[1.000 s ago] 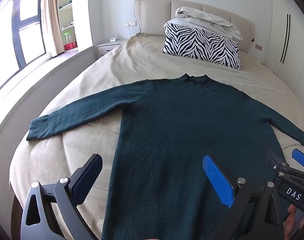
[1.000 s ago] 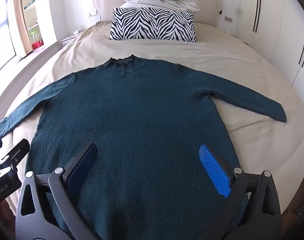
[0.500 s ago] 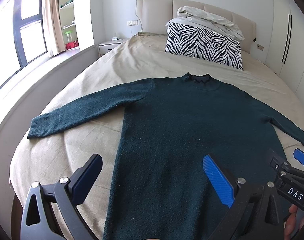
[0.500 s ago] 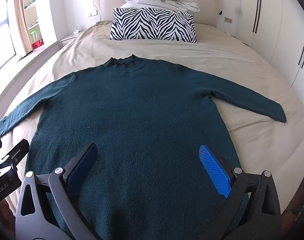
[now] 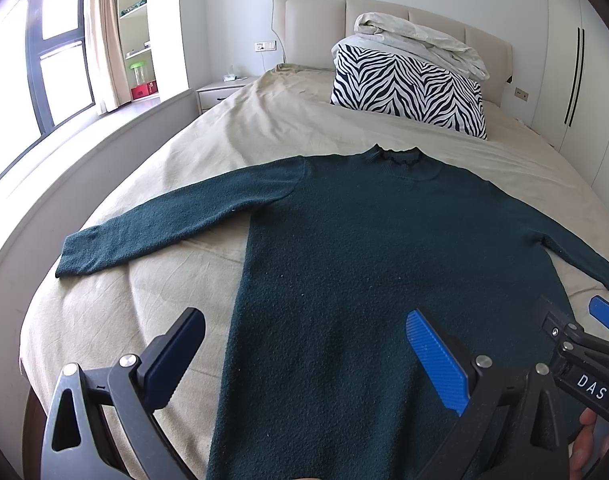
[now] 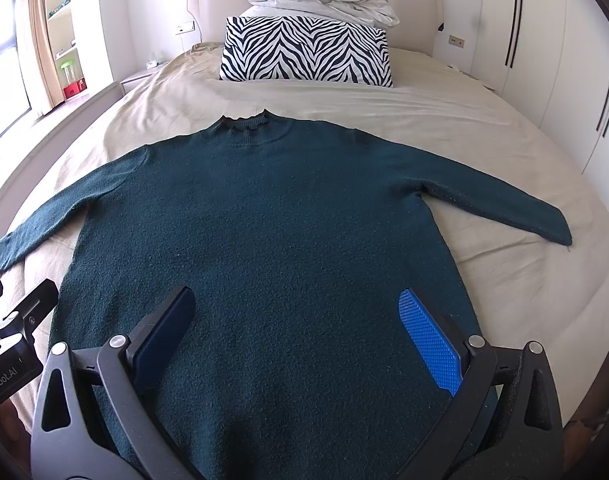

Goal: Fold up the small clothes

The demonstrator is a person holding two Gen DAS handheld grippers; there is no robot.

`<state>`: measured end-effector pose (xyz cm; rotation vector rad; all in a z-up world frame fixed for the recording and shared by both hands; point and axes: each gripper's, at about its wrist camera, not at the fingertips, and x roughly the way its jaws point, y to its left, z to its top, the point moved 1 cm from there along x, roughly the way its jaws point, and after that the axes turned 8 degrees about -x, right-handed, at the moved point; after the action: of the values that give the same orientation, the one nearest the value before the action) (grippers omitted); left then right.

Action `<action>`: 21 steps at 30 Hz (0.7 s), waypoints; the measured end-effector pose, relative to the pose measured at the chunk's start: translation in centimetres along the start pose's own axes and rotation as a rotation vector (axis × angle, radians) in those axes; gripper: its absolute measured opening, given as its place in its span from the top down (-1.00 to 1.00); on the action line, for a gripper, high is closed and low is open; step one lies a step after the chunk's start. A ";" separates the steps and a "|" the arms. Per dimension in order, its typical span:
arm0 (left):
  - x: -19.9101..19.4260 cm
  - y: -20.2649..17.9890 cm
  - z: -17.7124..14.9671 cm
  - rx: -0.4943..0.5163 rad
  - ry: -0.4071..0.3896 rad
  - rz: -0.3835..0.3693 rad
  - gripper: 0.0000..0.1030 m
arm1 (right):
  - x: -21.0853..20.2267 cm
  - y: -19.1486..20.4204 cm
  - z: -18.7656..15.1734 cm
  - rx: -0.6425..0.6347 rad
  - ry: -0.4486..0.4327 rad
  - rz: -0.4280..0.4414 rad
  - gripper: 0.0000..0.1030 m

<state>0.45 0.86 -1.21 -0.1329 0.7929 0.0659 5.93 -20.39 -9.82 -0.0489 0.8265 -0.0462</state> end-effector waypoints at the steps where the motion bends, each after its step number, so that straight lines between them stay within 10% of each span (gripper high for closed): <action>1: 0.0 0.0 0.0 0.000 0.000 0.001 -1.00 | 0.0 0.0 0.0 0.000 0.000 0.000 -1.00; 21: 0.3 0.6 -0.4 -0.002 0.005 0.003 -1.00 | 0.0 0.4 -0.1 -0.010 0.001 -0.007 -1.00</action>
<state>0.31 1.35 -1.82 -0.1341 0.7980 0.0690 5.87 -20.04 -9.93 -0.0610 0.8279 -0.0488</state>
